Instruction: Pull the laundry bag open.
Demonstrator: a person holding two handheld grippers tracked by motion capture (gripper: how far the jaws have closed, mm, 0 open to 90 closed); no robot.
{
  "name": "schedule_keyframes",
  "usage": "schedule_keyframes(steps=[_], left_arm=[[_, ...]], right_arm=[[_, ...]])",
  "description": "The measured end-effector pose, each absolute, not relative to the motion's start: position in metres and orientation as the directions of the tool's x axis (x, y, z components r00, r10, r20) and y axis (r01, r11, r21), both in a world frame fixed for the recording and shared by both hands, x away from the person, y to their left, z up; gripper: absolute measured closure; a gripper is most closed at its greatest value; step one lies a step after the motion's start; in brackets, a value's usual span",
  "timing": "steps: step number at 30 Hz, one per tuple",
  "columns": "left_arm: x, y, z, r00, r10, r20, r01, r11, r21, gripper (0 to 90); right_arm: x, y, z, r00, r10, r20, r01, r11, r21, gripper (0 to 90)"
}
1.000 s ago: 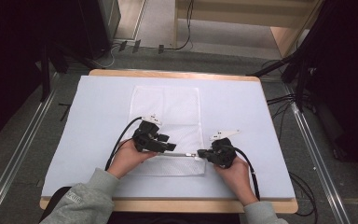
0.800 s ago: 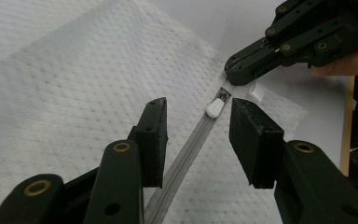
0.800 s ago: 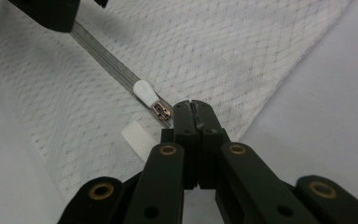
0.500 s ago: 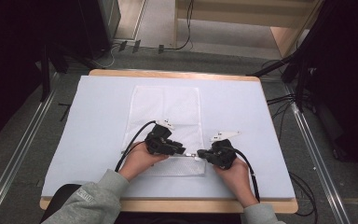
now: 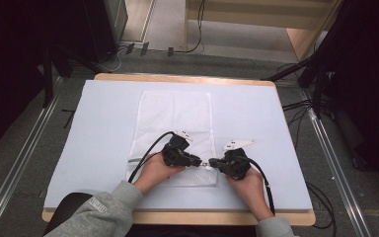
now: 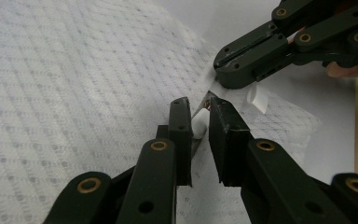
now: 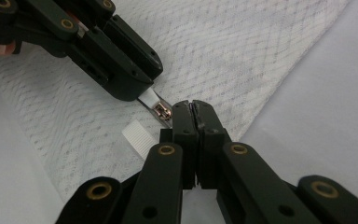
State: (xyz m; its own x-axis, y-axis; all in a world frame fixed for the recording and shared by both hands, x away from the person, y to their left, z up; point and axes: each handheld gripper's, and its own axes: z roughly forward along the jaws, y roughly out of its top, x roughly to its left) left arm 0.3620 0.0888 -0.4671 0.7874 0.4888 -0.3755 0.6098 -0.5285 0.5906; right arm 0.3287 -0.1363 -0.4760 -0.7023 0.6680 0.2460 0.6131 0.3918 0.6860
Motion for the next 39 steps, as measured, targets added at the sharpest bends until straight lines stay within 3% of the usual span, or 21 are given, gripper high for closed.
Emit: schedule_keyframes(steps=[15, 31, 39], left_arm=[[0.355, 0.077, -0.471, 0.81, 0.464, -0.359, 0.58, -0.538, 0.612, 83.7], [0.368, 0.083, -0.474, 0.745, 0.46, -0.483, 0.666, -0.498, 0.555, 88.1], [0.371, 0.088, -0.47, 0.748, 0.458, -0.481, 0.664, -0.524, 0.534, 88.2]], right_arm=[[0.329, -0.137, -0.477, -0.704, 0.665, 0.249, 0.611, 0.389, 0.69, 90.0], [0.327, -0.136, -0.477, -0.718, 0.661, 0.217, 0.587, 0.408, 0.699, 90.0], [0.326, -0.137, -0.478, -0.728, 0.654, 0.206, 0.573, 0.414, 0.707, 90.0]])
